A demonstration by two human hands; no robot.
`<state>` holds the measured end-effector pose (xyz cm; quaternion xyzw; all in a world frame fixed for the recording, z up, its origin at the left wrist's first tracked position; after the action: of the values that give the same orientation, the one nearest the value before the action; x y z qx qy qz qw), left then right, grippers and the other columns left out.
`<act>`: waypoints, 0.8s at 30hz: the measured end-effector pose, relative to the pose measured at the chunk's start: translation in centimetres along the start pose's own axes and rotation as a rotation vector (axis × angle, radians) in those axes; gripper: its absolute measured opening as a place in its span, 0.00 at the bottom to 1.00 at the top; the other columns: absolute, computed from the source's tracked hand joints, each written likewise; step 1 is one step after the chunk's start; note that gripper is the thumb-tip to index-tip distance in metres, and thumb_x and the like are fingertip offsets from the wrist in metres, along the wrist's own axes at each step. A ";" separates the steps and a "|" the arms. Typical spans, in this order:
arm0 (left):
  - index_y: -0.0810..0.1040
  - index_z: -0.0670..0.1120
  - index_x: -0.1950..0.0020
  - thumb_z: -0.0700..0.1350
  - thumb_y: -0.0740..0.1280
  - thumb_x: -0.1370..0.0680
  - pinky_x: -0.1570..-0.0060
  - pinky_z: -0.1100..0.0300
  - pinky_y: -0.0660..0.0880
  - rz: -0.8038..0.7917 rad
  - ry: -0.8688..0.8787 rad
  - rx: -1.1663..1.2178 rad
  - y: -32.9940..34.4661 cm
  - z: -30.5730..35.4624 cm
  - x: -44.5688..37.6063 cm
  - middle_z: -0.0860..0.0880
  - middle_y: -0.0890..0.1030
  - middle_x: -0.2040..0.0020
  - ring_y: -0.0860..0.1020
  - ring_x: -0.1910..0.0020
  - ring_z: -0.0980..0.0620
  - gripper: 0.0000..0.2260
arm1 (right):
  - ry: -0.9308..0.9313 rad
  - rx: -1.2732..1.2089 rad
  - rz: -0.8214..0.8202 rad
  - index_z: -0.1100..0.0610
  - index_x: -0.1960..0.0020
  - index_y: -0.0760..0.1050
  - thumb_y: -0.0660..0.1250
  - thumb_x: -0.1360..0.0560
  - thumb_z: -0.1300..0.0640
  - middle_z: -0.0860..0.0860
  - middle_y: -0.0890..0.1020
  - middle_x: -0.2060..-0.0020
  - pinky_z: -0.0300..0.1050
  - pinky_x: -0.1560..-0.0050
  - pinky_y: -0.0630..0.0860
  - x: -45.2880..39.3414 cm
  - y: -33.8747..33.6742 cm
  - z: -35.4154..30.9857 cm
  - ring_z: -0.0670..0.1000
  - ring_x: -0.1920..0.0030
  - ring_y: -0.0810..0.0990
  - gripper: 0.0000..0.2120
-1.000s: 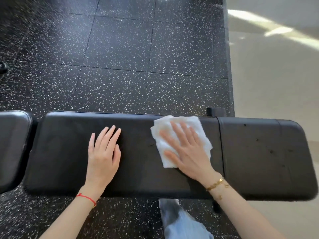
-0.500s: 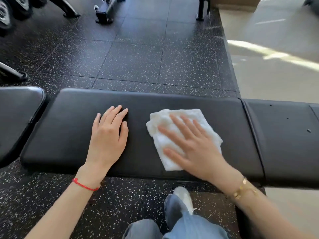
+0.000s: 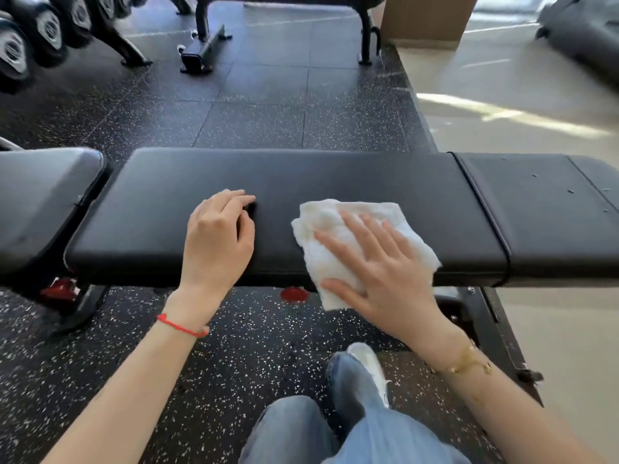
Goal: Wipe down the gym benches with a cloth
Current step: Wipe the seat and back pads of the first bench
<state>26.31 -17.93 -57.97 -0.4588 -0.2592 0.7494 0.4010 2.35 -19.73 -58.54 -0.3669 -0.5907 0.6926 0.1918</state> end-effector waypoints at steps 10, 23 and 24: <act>0.81 0.43 0.40 0.43 0.54 0.24 0.33 0.43 0.69 0.021 0.022 -0.019 0.2 -0.4 0.3 0.44 0.82 0.39 0.78 0.37 0.44 0.19 | 0.001 0.198 0.207 0.45 0.24 0.65 0.59 0.23 0.33 0.56 0.72 0.29 0.60 0.30 0.64 -1.4 2.5 -5.4 0.62 0.30 0.71 0.31; 0.81 0.45 0.42 0.42 0.56 0.24 0.35 0.47 0.69 0.056 0.007 -0.006 0.0 -0.1 0.4 0.47 0.83 0.42 0.79 0.41 0.43 0.17 | 0.165 0.159 0.220 0.47 0.25 0.67 0.52 0.21 0.31 0.58 0.71 0.30 0.62 0.31 0.63 0.2 1.9 -3.0 0.63 0.33 0.71 0.31; 0.82 0.45 0.43 0.42 0.56 0.24 0.35 0.47 0.69 0.058 0.007 -0.004 -0.1 -0.1 0.4 0.47 0.83 0.42 0.79 0.41 0.43 0.17 | 0.145 0.154 0.216 0.47 0.25 0.66 0.51 0.21 0.32 0.57 0.71 0.29 0.61 0.31 0.63 0.2 1.9 -2.9 0.63 0.32 0.71 0.31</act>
<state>26.34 -17.49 -58.15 -0.4696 -0.2457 0.7585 0.3792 4.66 -18.02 -60.51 -0.4617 -0.4773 0.7242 0.1860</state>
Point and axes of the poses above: each hand's wrist, its own x-axis away from the middle knuckle, its own y-axis out of the palm, z = x × y, the point moved 5 cm from there along -x, towards the middle knuckle
